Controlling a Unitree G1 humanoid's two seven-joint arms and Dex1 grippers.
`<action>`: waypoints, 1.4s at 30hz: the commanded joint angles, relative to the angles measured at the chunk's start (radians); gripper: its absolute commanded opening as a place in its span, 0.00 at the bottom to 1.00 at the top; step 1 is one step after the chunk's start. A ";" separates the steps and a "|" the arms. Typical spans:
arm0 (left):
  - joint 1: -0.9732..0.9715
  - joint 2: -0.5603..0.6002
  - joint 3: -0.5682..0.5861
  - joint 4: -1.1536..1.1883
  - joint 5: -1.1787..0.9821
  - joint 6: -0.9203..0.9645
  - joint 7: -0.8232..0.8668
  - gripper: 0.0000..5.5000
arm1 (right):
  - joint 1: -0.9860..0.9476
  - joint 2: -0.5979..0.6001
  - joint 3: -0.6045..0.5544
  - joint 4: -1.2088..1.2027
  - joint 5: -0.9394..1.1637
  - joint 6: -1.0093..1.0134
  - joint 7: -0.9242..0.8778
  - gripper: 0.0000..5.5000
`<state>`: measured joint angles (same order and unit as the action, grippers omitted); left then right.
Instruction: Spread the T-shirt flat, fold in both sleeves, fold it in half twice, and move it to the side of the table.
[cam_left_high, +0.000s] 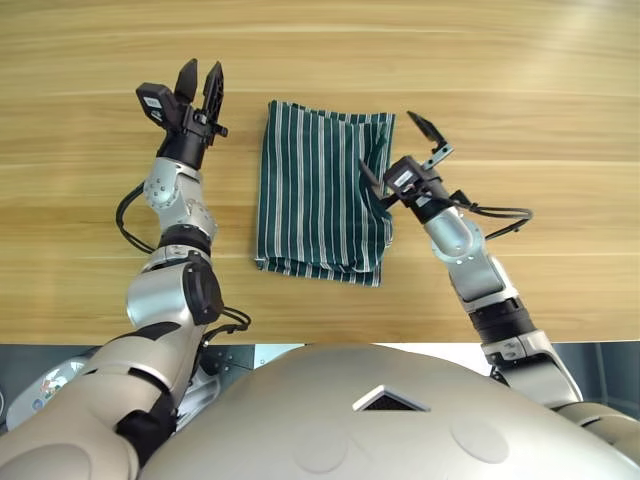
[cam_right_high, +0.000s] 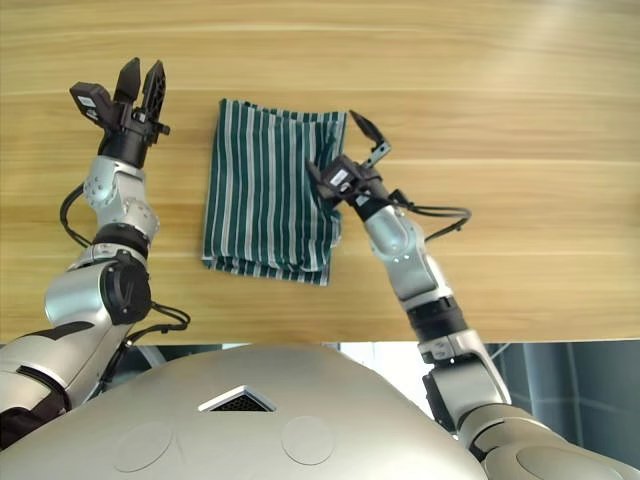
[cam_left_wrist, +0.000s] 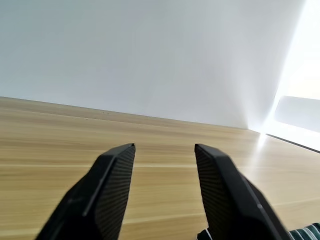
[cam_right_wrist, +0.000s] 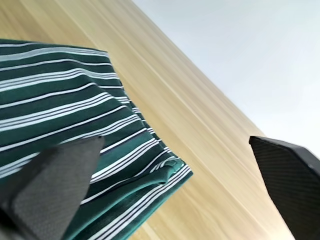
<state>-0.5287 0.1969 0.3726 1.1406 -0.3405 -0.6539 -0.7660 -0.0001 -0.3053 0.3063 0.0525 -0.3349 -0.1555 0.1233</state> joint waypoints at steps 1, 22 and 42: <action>0.014 -0.003 0.000 -0.002 0.000 -0.003 0.002 0.40 | 0.026 -0.025 -0.029 -0.062 0.006 0.054 0.043 0.98; 0.675 0.526 -0.314 -1.128 -0.022 0.114 -0.670 0.44 | 0.223 -0.639 -0.273 -0.045 0.406 -0.309 0.824 0.98; 0.647 0.618 -0.598 -0.927 0.687 -0.119 -0.230 0.98 | 0.237 -0.468 -0.023 -0.267 0.199 -0.247 0.772 0.98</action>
<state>0.0977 0.7969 -0.1724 0.1667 0.2491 -0.7883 -1.0044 0.2446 -0.7856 0.2693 -0.1732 -0.1222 -0.4133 0.9038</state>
